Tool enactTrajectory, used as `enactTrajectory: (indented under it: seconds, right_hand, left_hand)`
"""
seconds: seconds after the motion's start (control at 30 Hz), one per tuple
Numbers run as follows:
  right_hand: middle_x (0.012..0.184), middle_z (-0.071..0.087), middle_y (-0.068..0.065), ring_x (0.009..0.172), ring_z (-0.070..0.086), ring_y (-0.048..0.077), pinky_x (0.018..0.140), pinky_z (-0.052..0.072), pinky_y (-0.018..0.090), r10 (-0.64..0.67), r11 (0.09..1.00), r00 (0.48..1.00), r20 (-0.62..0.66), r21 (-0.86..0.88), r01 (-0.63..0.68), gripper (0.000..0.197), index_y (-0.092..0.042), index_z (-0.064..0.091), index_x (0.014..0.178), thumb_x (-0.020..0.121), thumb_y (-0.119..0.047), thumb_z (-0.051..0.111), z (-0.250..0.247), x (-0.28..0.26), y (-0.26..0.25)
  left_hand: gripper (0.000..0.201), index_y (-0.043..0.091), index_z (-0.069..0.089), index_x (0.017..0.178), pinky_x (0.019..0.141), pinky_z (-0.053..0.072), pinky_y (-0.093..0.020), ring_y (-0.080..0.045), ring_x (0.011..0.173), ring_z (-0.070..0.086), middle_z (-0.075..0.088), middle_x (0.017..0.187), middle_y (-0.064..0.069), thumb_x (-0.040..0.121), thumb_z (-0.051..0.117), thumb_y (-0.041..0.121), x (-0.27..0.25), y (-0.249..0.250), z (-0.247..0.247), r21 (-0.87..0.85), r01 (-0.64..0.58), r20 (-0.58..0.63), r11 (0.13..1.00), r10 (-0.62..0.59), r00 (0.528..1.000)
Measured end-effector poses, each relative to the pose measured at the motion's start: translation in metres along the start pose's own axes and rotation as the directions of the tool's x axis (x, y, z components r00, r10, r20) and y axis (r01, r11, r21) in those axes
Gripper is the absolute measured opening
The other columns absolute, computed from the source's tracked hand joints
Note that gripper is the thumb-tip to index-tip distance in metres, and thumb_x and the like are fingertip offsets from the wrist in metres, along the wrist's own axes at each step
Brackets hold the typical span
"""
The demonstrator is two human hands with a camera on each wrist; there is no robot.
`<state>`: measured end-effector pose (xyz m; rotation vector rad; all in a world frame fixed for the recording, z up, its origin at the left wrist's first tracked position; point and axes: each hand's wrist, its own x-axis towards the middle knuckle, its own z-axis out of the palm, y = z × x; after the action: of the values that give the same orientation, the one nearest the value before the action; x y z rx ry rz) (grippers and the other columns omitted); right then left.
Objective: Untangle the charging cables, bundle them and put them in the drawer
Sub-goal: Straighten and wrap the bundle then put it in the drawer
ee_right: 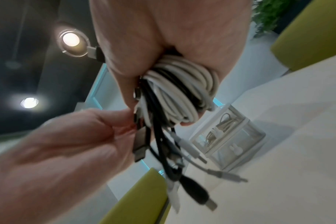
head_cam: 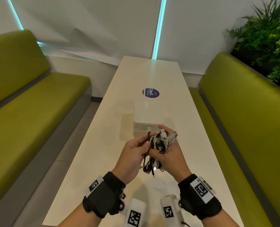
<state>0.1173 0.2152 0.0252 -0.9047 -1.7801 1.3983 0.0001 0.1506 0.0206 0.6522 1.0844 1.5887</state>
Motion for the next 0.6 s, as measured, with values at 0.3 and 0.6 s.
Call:
enactTrajectory:
  seconds: [0.3,0.6]
  right_hand:
    - [0.106,0.065,0.022,0.098,0.067,0.038,0.086,0.057,0.049,0.059,0.970,0.981,0.187,0.222,-0.101,0.078,-0.028,0.045,0.134,0.069,0.006,0.072,-0.019,-0.007,0.006]
    - [0.098,0.065,0.030,0.088,0.068,0.040,0.077,0.059,0.040,0.109,0.972,0.987,0.119,0.196,-0.131,0.070,-0.017,0.050,0.126,0.065,0.012,0.070,-0.022,0.015,0.023]
  left_hand:
    - [0.027,0.005,0.062,0.121,0.083,0.056,-0.036,-0.029,0.107,0.066,0.064,0.123,-0.017,0.095,0.053,0.003,0.001,-0.012,-0.001,-0.100,0.103,0.043,0.990,-0.099,0.994]
    - [0.025,0.014,0.046,0.071,0.079,0.056,-0.032,-0.012,0.074,0.067,0.067,0.078,0.002,0.086,0.064,0.006,0.031,-0.016,-0.012,-0.055,0.231,0.081,0.971,-0.226,0.971]
